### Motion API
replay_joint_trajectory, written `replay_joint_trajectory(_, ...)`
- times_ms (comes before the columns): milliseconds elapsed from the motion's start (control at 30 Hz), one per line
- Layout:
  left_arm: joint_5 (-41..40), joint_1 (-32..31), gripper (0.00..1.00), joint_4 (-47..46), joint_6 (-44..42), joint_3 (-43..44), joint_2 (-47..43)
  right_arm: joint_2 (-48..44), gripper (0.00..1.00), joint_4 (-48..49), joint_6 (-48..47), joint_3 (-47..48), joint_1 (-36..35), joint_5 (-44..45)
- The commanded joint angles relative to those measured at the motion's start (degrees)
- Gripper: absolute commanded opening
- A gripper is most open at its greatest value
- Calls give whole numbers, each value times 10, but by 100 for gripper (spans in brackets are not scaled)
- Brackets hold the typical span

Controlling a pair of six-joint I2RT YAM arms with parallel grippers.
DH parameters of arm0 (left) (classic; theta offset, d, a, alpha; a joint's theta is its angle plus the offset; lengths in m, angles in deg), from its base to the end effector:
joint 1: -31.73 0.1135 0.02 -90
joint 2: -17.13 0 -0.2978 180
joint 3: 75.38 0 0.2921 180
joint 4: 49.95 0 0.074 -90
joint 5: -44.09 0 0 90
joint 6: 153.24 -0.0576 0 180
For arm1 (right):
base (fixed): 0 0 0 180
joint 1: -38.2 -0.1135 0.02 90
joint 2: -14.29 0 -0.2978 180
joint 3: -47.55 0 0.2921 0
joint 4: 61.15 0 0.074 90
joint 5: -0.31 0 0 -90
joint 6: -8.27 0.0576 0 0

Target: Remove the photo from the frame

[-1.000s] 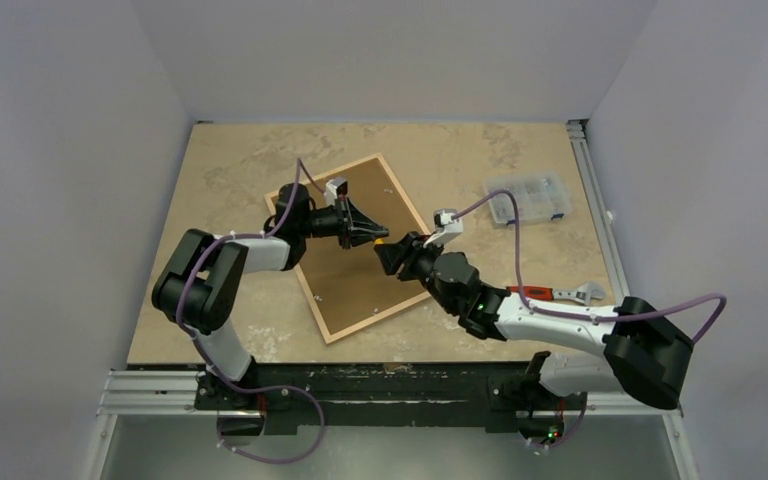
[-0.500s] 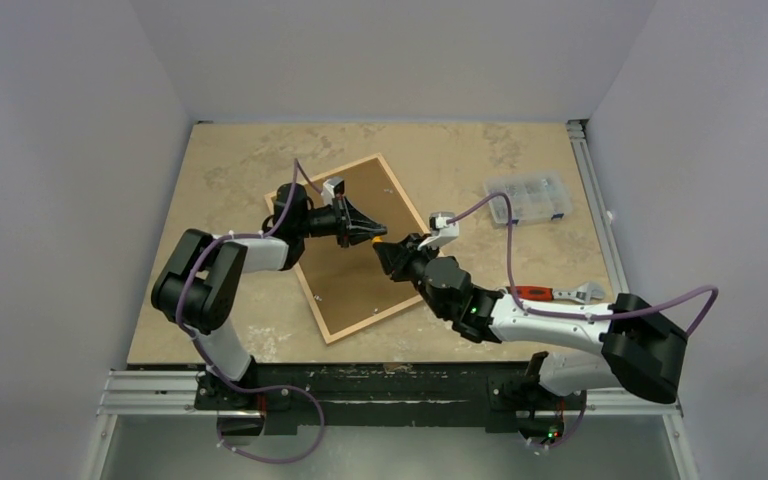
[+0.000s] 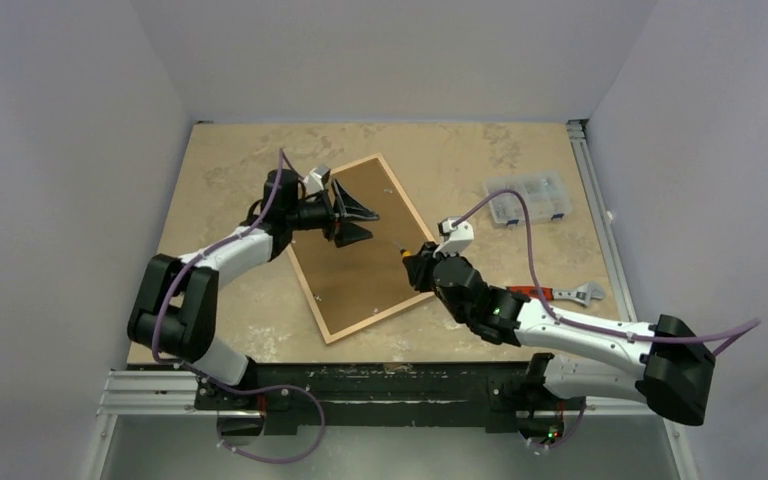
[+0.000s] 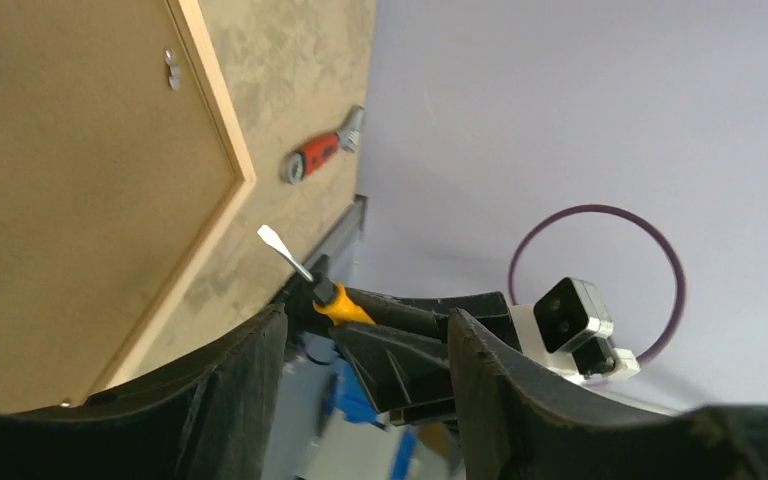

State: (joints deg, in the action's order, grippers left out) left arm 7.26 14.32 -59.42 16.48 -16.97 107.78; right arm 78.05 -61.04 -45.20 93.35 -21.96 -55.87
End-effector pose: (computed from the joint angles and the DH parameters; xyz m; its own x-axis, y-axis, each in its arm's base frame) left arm 0.3397 -0.1549 0.2135 -0.9353 -0.3249 0.1403 -0.2057 0.1766 -0.9625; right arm 0.1682 0.2288 0.2532 -0.3946 0.3060 -0.8664 -0.2765 0.8597 0.4295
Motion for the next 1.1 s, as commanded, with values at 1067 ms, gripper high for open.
replay_joint_trajectory(1067,-454,-85,47,541,-302,-151,-372,-214,0,-221,-79,-87,28,-164)
